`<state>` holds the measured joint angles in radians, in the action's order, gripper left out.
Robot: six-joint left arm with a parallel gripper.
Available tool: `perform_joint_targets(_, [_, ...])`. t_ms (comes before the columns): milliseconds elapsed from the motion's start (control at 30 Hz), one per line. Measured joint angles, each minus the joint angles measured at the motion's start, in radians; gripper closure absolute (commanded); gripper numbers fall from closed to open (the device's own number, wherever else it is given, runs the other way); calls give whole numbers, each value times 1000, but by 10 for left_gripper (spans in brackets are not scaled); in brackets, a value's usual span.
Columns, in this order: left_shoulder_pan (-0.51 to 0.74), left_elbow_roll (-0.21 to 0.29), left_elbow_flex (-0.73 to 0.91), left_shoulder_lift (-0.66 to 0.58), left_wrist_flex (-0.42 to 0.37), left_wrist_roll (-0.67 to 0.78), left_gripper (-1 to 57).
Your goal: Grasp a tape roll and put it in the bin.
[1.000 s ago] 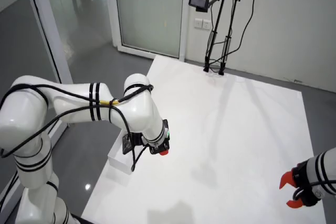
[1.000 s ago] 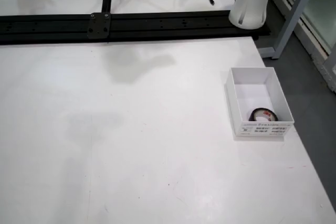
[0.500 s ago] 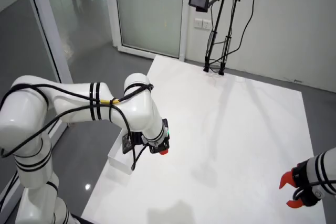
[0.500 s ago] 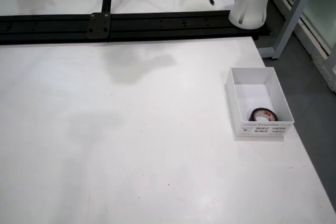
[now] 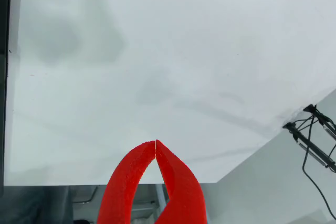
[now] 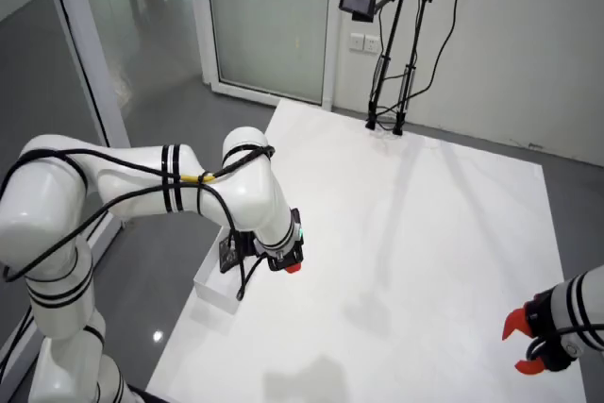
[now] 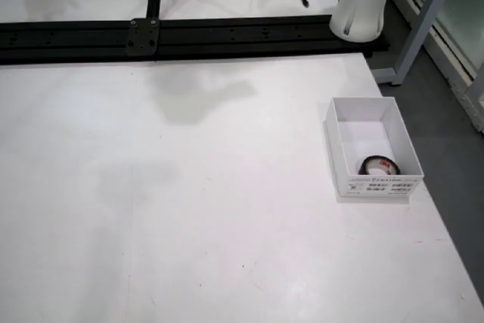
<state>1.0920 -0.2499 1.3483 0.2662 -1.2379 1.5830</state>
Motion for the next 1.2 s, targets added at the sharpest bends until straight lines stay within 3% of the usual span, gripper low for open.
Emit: perform_joint_targets(1200, [20, 0, 0, 0, 0, 0, 567])
